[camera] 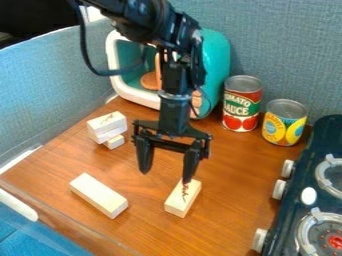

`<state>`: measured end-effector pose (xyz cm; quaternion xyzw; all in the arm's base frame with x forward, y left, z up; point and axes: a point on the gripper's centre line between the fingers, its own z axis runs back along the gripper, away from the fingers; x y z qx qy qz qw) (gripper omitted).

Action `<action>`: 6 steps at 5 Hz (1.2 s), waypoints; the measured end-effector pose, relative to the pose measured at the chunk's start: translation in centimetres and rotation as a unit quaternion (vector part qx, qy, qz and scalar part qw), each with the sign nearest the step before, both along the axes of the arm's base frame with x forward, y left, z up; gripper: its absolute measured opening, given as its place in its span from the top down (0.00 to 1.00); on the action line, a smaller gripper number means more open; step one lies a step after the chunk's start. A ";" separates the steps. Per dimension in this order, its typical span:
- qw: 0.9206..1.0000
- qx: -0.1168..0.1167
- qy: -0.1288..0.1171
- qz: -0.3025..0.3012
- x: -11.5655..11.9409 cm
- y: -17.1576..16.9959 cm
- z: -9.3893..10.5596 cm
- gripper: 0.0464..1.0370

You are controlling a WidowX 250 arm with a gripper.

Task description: Put the block on the second block

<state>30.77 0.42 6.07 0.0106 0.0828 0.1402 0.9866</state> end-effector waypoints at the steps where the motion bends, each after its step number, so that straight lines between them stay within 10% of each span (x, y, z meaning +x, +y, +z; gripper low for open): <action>1: 1.000 0.005 0.020 0.022 0.3 0.1 -1.3 0.04; 6: 1.000 -0.014 0.009 0.017 2.3 -1.1 -3.8 0.04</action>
